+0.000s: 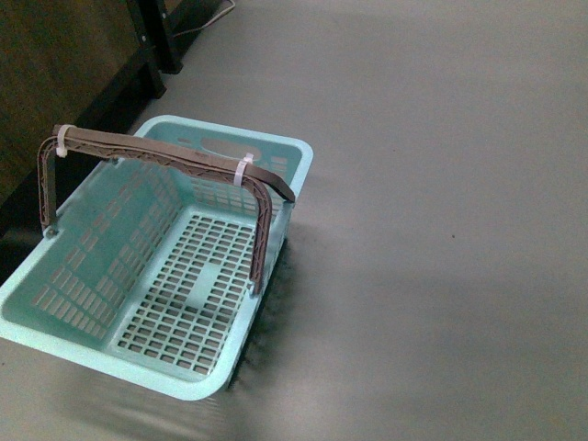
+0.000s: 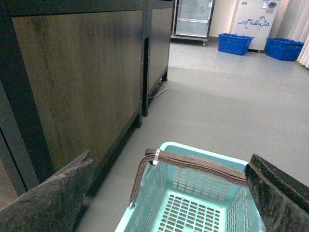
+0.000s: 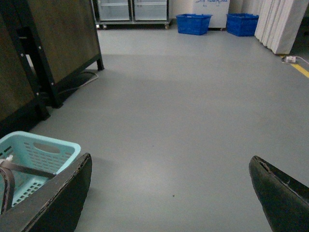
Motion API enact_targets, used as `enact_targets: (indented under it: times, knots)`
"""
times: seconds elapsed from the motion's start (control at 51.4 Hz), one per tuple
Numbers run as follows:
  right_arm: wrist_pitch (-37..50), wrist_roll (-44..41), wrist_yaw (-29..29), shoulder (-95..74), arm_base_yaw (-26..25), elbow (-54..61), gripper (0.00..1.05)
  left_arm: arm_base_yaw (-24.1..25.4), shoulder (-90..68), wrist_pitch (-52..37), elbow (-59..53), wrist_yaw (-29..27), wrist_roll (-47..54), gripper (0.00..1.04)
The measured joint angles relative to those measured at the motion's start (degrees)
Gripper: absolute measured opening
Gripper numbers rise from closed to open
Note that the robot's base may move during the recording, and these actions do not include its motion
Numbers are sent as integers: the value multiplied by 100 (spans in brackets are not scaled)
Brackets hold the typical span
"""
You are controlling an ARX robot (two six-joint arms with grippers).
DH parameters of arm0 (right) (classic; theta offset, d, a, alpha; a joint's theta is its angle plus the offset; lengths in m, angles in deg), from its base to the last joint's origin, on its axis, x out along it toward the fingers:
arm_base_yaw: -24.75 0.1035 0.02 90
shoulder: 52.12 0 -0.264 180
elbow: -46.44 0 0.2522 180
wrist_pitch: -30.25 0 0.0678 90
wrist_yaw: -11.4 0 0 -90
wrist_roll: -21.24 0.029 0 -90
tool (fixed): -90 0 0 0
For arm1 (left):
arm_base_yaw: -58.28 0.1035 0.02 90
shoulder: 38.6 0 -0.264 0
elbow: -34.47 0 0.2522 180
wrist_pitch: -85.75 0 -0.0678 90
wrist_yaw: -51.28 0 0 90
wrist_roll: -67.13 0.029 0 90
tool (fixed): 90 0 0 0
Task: Pick mango and avocado into basket
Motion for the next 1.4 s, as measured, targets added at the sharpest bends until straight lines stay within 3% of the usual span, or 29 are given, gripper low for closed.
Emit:
enact_targets:
  times: [0.701,0.798,0.876,0.935,1.09,1.246,1.402]
  knots:
    - [0,0,0,0,0,0,96,0,-2,2,0,4,0,96]
    - [0,0,2,0,0,0,96,278,-826,1259,533,1220,-1108,96]
    - [0,0,0,-2,0,0,96,240,-1641,1408,745,1657,-2081,96]
    - [0,-2,2,0,0,0,96,168,-2214,1078,813,1759,-2800,96]
    - [0,-2,2,0,0,0,96,76,-4562,-1143,1237,1635,-4859,96]
    - [0,0,2,-2,0,0,96,-310,-7772,-3438,2013,704,-6417,96]
    - [0,0,2,0,0,0,96,-894,-10146,-4050,3163,271,-7200,96]
